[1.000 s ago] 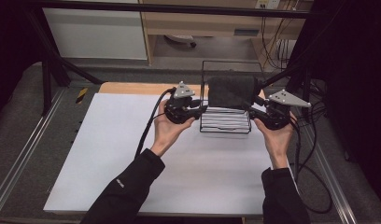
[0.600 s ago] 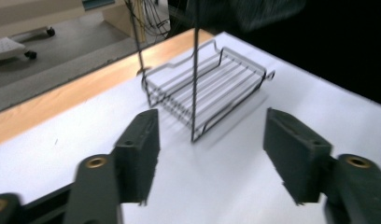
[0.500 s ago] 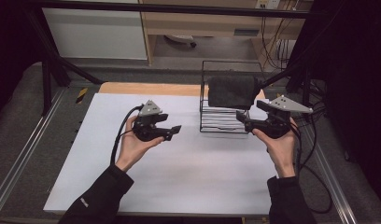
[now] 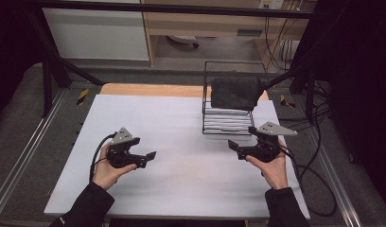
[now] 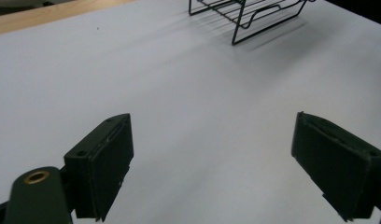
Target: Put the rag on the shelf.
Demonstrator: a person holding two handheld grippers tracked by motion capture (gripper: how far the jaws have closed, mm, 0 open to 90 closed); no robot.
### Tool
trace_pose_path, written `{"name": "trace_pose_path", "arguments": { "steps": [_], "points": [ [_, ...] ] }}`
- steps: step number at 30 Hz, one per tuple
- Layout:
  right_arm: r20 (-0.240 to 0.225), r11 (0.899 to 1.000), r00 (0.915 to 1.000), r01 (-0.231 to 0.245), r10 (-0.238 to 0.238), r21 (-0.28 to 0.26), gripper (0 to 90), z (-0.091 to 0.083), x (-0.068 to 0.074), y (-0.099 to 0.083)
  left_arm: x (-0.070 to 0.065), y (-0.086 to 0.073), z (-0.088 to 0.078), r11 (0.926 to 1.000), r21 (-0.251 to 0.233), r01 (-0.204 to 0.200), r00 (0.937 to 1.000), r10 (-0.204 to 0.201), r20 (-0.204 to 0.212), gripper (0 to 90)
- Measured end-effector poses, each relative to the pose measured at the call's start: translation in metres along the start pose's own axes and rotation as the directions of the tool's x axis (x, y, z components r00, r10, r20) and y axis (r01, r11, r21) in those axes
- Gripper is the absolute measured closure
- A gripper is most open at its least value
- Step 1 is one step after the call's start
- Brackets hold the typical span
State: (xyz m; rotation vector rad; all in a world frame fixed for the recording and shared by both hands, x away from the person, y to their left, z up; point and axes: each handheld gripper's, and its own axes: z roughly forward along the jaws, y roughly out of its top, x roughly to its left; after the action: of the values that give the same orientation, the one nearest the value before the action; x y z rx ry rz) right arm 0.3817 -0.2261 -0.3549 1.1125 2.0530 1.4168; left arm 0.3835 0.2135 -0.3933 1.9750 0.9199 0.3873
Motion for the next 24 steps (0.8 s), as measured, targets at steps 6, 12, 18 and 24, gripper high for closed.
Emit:
{"name": "trace_pose_path", "arguments": {
  "steps": [6, 12, 18, 24],
  "points": [
    [-0.027, 0.998, 0.9996, -0.009, 0.010, 0.055, 0.9, 0.006, 0.000, -0.032, 0.008, -0.027, -0.011, 0.9998, 0.017, 0.011, 0.9998, -0.010, -0.017, 11.0],
    [-0.055, 0.995, 0.9980, -0.026, 0.031, 0.094, 0.7, 0.009, -0.006, -0.063, 0.017, -0.045, -0.021, 0.9997, 0.021, 0.011, 0.9995, -0.010, -0.029, 11.0],
    [-0.082, 0.993, 0.9956, -0.036, 0.046, 0.115, 0.6, 0.004, -0.014, -0.084, 0.025, -0.063, -0.026, 0.9991, 0.040, 0.014, 0.9992, -0.013, -0.037, 11.0],
    [-0.097, 0.989, 0.9944, -0.028, 0.043, 0.145, 0.6, -0.003, -0.019, -0.096, 0.027, -0.076, -0.025, 0.9985, 0.052, 0.015, 0.9989, -0.013, -0.046, 11.2]
  ]
}}
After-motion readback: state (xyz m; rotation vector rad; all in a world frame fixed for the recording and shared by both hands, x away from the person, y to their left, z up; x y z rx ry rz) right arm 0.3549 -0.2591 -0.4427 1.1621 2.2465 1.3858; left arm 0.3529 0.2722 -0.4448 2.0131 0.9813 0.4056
